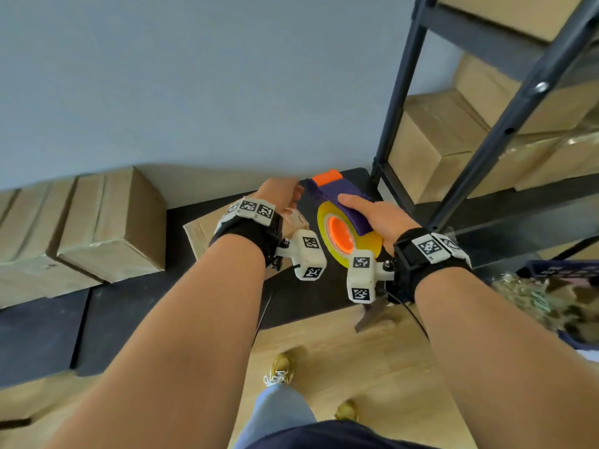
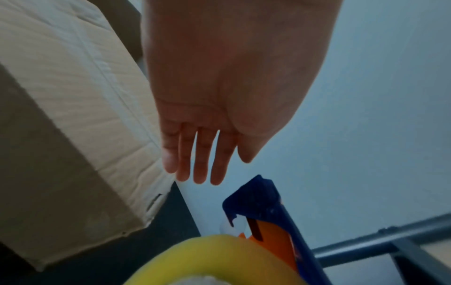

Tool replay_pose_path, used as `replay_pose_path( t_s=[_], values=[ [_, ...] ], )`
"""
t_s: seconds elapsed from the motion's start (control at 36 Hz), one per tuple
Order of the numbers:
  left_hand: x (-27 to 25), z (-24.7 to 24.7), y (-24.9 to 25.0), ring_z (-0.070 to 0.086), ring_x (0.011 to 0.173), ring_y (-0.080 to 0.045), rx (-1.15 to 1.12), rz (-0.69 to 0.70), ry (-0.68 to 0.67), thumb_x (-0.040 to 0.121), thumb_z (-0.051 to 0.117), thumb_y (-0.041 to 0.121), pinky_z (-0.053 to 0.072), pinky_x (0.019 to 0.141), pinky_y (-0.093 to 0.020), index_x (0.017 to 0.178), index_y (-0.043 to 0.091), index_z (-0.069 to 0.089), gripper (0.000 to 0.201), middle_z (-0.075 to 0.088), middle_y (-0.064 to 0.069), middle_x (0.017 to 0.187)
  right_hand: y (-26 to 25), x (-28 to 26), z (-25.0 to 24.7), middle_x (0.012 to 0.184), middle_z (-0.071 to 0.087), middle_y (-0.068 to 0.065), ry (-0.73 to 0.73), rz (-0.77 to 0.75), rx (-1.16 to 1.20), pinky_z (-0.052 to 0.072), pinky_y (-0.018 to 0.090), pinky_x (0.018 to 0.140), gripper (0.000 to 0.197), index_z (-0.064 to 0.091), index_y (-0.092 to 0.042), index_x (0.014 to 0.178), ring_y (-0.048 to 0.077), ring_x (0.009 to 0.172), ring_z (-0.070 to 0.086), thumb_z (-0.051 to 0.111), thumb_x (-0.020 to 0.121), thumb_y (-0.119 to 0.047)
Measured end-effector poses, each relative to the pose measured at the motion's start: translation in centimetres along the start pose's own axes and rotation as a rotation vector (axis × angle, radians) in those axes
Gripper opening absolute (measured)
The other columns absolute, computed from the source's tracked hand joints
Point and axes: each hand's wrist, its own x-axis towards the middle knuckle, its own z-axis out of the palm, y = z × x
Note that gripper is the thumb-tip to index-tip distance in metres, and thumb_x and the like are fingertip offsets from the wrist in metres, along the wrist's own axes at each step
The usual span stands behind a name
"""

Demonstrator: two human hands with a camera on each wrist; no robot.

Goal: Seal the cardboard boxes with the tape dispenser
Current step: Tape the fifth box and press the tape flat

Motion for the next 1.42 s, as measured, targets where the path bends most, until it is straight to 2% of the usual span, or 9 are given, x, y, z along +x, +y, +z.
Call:
replay_pose_path(
  t_s=[0.17,0.36,0.53,0.61,0.69,0.83,1.0,1.19,1.42],
  values=[
    [0.0,-0.9,0.1,0.065,0.090,-0.024,-0.114,-0.018,-0.001,0.101,0.039,0.041,0.049,0.091,-0.037,0.088,0.009,0.067,0.044,0.070,-0.007,0.094,-1.2,-1.4,-0.1,0.090,0.076,0.010,-0.055,-0.056,-0.013,0.051,0.053,0.098,0.079,0.075,-0.014,0.094,0.034,0.095,0.070,0.078,0.045,-0.076],
    [0.7,-2.5,0.1,0.067,0.090,-0.019,-0.152,-0.063,-0.067,0.092,0.053,0.049,0.048,0.089,-0.034,0.077,0.018,0.071,0.039,0.075,0.002,0.081,-1.8,-1.3,0.5,0.089,0.077,0.008,-0.061,-0.073,0.002,0.050,0.053,0.099,0.079,0.075,-0.015,0.094,0.033,0.094,0.071,0.078,0.046,-0.077],
    [2.4,-3.7,-0.4,0.067,0.089,-0.020,-0.236,-0.103,-0.101,0.092,0.057,0.019,0.049,0.098,-0.039,0.096,0.012,0.068,0.013,0.075,0.001,0.081,-3.1,-1.3,1.5,0.094,0.077,0.008,-0.096,-0.062,0.023,0.050,0.052,0.100,0.092,0.074,-0.016,0.101,0.033,0.097,0.071,0.080,0.035,-0.080],
    [2.8,-4.4,-0.7,0.063,0.079,-0.019,-0.279,-0.139,-0.096,0.092,0.055,0.007,0.049,0.096,-0.037,0.087,0.011,0.060,0.008,0.069,0.003,0.056,-3.7,-1.4,2.1,0.094,0.077,0.009,-0.091,-0.059,0.022,0.050,0.051,0.100,0.088,0.074,-0.015,0.101,0.032,0.097,0.071,0.079,0.040,-0.079],
    [3.3,-4.4,-0.4,0.059,0.078,-0.020,-0.184,-0.128,-0.098,0.091,0.054,0.005,0.048,0.096,-0.035,0.078,0.010,0.058,0.014,0.067,-0.001,0.061,-3.9,-1.5,2.7,0.093,0.076,0.011,-0.056,-0.050,0.005,0.049,0.052,0.100,0.096,0.074,-0.013,0.099,0.033,0.097,0.070,0.075,0.037,-0.085],
    [4.7,-5.0,-0.1,0.054,0.063,-0.013,-0.109,-0.065,-0.020,0.093,0.053,0.006,0.047,0.068,-0.022,0.072,0.014,0.054,0.022,0.061,0.006,0.052,-5.0,-1.8,3.7,0.092,0.076,0.012,0.004,-0.028,-0.014,0.050,0.050,0.099,0.078,0.075,-0.011,0.095,0.033,0.095,0.070,0.071,0.056,-0.078],
    [6.3,-6.4,1.1,0.052,0.053,-0.013,0.058,0.022,0.114,0.084,0.069,0.016,0.048,0.057,-0.022,0.062,0.012,0.054,0.027,0.051,0.009,0.034,-5.8,-1.9,3.9,0.090,0.077,0.008,0.002,0.031,-0.020,0.052,0.049,0.098,0.071,0.073,-0.014,0.097,0.031,0.093,0.071,0.076,0.054,-0.070],
    [7.5,-8.6,2.5,0.045,0.046,-0.012,0.214,0.010,0.289,0.087,0.060,0.023,0.036,0.042,-0.019,0.057,0.014,0.046,0.034,0.049,0.006,0.040,-6.3,-2.6,3.0,0.096,0.074,0.010,0.058,0.046,-0.129,0.051,0.043,0.095,0.058,0.071,-0.012,0.100,0.030,0.095,0.069,0.073,0.072,-0.063],
    [9.2,-7.7,0.7,0.054,0.065,-0.017,0.283,0.146,0.132,0.090,0.062,0.033,0.041,0.055,-0.019,0.067,0.018,0.055,0.028,0.059,-0.001,0.073,-6.7,-2.0,4.0,0.097,0.065,0.005,0.133,0.086,-0.252,0.045,0.029,0.076,0.051,0.061,-0.013,0.104,0.018,0.085,0.060,0.068,0.081,-0.059]
  ],
)
